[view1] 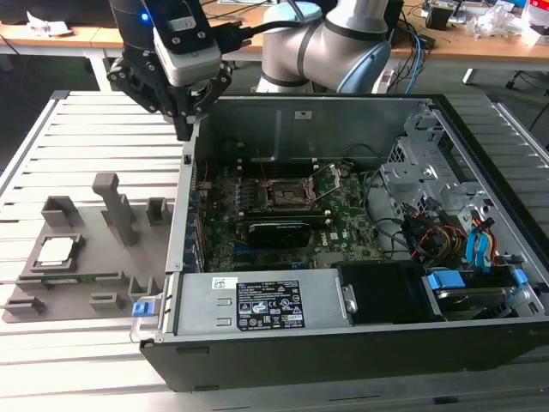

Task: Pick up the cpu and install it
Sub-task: 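Reach for the cpu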

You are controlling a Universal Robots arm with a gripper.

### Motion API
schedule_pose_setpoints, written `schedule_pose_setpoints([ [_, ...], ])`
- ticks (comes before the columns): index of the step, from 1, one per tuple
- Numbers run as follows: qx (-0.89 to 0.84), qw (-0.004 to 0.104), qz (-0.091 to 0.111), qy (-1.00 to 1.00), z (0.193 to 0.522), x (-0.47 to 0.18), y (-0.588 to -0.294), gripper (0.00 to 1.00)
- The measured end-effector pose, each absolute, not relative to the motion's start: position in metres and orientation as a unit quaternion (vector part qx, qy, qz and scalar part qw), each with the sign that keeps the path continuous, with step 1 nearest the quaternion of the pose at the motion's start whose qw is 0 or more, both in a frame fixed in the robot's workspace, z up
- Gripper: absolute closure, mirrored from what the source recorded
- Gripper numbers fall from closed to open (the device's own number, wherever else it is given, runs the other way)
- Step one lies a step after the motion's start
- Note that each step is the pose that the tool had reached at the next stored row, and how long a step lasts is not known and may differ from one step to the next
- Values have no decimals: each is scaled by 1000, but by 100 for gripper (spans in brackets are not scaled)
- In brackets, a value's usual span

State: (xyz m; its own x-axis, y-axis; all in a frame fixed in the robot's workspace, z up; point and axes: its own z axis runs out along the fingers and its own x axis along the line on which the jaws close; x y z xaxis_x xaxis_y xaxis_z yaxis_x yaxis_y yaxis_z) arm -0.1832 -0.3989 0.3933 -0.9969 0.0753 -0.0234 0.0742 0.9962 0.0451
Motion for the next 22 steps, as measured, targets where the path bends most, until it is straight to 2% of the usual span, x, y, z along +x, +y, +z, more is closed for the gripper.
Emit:
schedule_pose_setpoints([
  [22, 37, 13, 22, 999, 393, -247, -399, 89],
])
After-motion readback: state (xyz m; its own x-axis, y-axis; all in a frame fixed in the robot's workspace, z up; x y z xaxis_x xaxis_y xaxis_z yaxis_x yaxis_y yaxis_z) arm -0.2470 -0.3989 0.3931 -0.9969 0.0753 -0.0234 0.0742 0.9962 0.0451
